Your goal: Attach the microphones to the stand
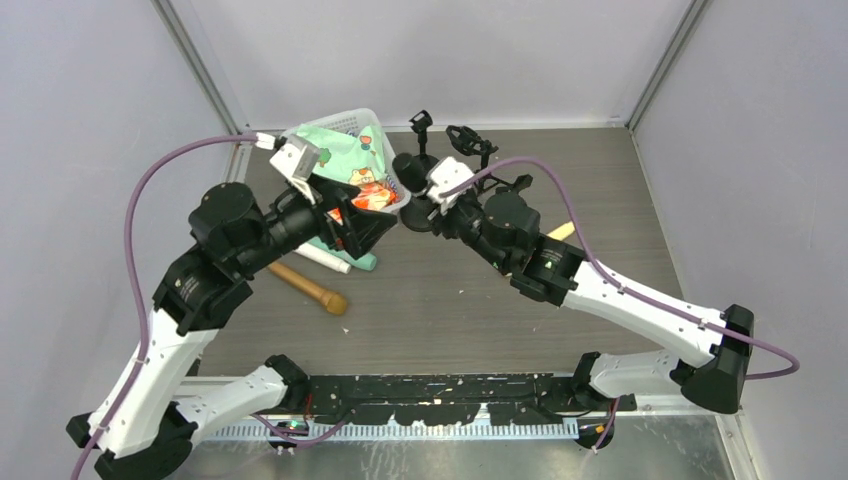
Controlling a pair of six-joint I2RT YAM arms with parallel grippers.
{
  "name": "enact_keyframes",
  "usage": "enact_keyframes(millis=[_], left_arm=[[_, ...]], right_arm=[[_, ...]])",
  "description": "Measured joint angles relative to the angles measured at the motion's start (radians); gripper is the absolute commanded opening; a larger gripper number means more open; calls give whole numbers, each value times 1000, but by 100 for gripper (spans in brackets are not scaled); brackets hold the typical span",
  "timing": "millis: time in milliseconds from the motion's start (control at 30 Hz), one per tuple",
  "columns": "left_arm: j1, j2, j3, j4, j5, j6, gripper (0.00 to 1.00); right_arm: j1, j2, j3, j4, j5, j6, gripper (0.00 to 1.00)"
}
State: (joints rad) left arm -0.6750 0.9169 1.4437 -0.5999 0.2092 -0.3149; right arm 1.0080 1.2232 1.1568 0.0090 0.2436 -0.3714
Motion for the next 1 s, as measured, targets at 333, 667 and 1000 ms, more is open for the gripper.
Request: enact_keyframes(millis=[333,667,1000], left_arm=[[0,-39,-98,129,-16,10,100],[0,8,-142,141,-27,23,81],[-12,16,-142,155,15,33,4]], right_arm=[[0,-36,71,164,86,771,15],[0,-5,103,246,-76,1128,15],[-7,27,106,259,-78,1186,43]])
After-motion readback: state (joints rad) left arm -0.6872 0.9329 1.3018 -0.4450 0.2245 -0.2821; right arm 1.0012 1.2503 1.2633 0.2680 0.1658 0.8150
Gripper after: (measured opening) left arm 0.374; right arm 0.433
